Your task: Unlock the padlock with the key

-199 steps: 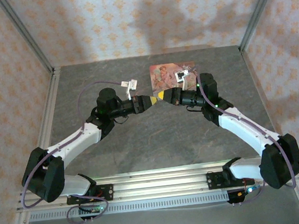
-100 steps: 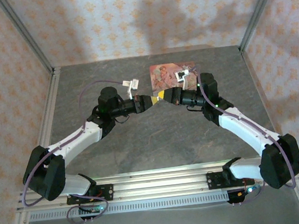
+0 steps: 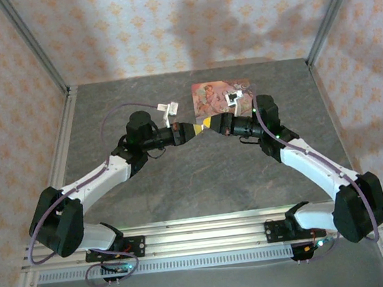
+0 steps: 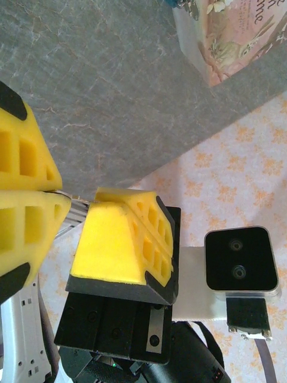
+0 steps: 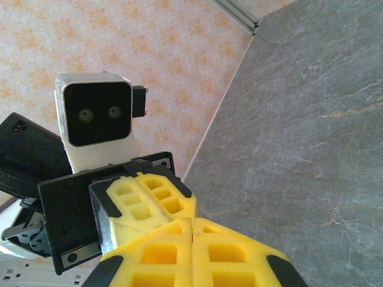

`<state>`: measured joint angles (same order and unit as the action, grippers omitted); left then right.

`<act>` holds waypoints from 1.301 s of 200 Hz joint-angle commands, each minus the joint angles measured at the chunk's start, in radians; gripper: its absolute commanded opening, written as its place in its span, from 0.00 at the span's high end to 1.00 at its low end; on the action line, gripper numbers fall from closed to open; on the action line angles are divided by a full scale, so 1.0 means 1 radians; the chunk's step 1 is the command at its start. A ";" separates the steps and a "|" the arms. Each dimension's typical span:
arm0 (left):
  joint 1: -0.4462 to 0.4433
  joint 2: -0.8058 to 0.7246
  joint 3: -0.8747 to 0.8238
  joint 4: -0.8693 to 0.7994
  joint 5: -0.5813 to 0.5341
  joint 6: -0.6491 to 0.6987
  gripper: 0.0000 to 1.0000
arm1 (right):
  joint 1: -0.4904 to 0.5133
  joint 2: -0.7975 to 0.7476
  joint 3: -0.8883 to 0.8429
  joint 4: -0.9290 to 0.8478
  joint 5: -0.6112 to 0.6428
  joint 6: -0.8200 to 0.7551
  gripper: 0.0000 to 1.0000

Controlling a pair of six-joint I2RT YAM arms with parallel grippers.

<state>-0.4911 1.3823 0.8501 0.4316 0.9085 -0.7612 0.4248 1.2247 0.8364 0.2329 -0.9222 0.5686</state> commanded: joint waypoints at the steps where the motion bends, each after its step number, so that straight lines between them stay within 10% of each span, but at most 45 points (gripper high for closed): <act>1: -0.007 -0.016 0.033 -0.030 -0.004 0.036 1.00 | -0.001 -0.035 -0.012 0.019 0.041 -0.007 1.00; 27: -0.007 -0.036 0.056 -0.151 -0.031 0.119 1.00 | 0.000 -0.072 -0.010 -0.081 0.158 -0.039 1.00; 64: -0.007 -0.078 0.084 -0.387 -0.111 0.283 1.00 | 0.000 -0.096 0.020 -0.291 0.385 -0.110 0.51; 114: -0.007 -0.079 0.058 -0.462 -0.204 0.321 1.00 | 0.004 -0.013 0.034 -0.459 0.660 -0.215 0.29; 260: 0.006 -0.047 0.011 -0.480 -0.191 0.389 1.00 | 0.051 0.573 0.216 -0.316 0.982 -0.297 0.37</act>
<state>-0.4950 1.3315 0.8665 -0.0326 0.7204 -0.4110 0.4747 1.7622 1.0138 -0.1272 -0.0048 0.2649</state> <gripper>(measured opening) 0.048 0.629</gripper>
